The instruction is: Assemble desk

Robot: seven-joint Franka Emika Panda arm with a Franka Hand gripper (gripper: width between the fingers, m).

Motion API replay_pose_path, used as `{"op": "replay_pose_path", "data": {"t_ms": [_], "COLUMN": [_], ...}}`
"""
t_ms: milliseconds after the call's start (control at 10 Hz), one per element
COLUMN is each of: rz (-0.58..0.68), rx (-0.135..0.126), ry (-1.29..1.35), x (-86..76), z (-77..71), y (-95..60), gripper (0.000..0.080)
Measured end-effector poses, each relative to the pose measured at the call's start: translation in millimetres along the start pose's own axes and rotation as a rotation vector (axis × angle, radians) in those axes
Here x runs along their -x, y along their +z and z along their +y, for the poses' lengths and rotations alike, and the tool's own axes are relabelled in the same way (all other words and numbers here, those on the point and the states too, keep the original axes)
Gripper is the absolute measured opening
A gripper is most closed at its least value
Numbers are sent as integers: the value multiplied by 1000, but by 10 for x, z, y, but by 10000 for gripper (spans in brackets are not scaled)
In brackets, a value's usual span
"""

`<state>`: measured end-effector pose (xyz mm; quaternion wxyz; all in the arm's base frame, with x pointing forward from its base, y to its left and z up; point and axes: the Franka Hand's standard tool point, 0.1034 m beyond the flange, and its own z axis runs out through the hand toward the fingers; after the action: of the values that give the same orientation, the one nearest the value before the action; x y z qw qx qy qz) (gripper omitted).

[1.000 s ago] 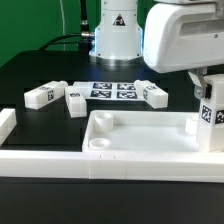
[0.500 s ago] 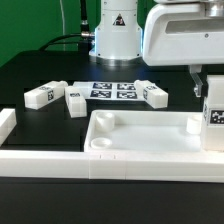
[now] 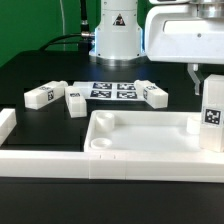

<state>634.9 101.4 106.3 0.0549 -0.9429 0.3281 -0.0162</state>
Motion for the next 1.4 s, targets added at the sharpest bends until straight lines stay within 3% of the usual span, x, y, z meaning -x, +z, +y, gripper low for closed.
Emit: {"op": "replay_pose_path", "data": {"t_ms": [300,600,800,1400], "rz": [-7,-10,-15,-13], "rx": [-6,-6,-4,1], "ry": [274,249,156,-300], "x": [16,21,19,19], "z": [-14,-15,-16,-15], "y": [4,7,-3,-2], "gripper": [290,303,611,649]}}
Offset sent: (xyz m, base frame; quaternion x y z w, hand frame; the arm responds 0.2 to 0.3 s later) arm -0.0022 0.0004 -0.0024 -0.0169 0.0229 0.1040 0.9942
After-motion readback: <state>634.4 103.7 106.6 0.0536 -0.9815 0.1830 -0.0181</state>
